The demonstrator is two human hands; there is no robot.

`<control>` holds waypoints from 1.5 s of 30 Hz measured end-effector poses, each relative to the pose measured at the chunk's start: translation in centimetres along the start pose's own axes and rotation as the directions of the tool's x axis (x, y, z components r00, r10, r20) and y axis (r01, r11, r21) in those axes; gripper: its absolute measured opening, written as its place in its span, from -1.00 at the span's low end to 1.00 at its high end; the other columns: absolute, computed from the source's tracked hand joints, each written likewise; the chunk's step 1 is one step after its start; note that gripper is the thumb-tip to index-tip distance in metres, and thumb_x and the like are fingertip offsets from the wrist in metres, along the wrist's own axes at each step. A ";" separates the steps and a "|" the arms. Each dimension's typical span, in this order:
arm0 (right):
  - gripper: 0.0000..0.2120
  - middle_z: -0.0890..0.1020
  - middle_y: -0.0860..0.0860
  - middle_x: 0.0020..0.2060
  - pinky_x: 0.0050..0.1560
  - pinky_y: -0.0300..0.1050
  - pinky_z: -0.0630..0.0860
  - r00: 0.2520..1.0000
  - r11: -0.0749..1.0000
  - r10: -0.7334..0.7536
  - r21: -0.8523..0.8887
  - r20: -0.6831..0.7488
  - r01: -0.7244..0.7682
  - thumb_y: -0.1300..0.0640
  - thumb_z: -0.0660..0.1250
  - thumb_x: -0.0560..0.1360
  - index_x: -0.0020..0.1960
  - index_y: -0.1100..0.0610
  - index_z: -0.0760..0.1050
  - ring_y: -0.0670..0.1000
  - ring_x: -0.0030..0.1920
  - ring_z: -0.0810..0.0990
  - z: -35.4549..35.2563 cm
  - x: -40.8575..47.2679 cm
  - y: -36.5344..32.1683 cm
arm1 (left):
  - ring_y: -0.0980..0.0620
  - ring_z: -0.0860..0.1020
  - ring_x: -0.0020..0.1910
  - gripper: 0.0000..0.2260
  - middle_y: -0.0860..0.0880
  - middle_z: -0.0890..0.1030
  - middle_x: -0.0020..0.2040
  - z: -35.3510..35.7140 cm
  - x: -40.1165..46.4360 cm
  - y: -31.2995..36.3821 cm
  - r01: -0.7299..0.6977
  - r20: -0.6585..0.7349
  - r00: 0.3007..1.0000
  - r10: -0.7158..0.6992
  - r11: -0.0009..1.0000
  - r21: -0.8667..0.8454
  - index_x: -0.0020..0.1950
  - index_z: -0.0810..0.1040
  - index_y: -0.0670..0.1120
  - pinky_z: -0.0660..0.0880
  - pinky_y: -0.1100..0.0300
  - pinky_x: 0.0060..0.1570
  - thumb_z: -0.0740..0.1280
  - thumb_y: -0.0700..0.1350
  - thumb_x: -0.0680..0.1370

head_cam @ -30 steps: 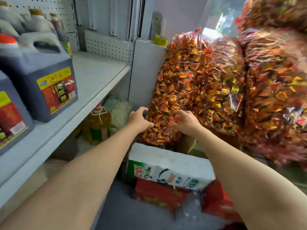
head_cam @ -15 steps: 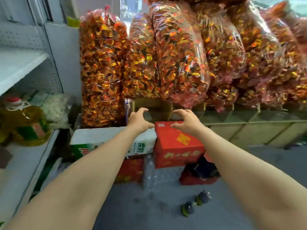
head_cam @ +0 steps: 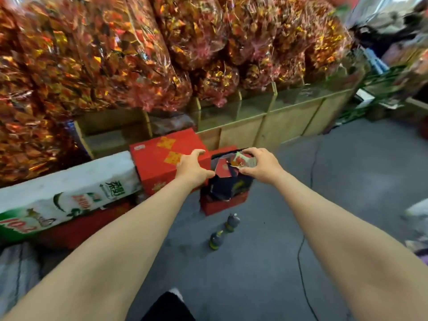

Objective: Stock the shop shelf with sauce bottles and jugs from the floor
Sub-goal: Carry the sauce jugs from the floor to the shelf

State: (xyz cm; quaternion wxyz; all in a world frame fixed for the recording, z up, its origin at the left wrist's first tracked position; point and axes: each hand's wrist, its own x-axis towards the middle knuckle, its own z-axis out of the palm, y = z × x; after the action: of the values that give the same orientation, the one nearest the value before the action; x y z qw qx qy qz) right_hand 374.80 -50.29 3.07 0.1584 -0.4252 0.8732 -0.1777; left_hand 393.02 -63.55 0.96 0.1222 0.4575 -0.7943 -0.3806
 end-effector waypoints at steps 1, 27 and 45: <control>-0.37 0.48 0.10 0.33 0.34 0.00 0.41 1.000 1.000 0.013 0.003 0.001 -0.013 -0.08 0.52 0.40 0.42 -0.06 0.42 0.16 0.35 0.43 0.2 0.3 1.2 | -0.18 0.45 0.30 -0.30 -0.16 0.45 0.31 1.0 0.6 0.4 -0.009 0.013 1.000 0.008 1.000 0.010 0.41 0.41 0.11 0.45 -0.02 0.29 0.60 0.04 0.33; -0.44 0.46 0.15 0.34 0.30 -0.05 0.38 0.863 0.920 0.340 0.057 0.373 -0.387 -0.09 0.43 0.51 0.46 -0.01 0.39 0.16 0.36 0.43 15.6 15.3 26.3 | -0.15 0.47 0.32 -0.40 -0.14 0.49 0.34 28.9 18.4 -6.7 0.290 0.353 0.890 -0.288 0.956 0.049 0.37 0.47 0.01 0.43 0.08 0.25 0.59 0.00 0.37; -0.47 0.53 0.12 0.34 0.32 -0.03 0.41 0.741 0.884 0.336 0.078 0.581 -0.461 -0.13 0.39 0.54 0.43 0.08 0.44 0.13 0.33 0.52 48.5 24.6 47.2 | -0.07 0.56 0.23 -0.46 -0.09 0.61 0.22 59.0 23.2 -30.7 0.478 0.310 0.839 -0.448 0.878 -0.024 0.32 0.53 -0.06 0.45 0.17 0.23 0.55 0.08 0.41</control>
State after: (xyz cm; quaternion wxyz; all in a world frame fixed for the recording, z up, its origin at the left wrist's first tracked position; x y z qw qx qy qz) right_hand 348.64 -51.28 -64.00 0.4831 -0.2402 0.8356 -0.1030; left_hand 367.71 -62.41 -64.79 -0.0706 0.5670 -0.6489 -0.5024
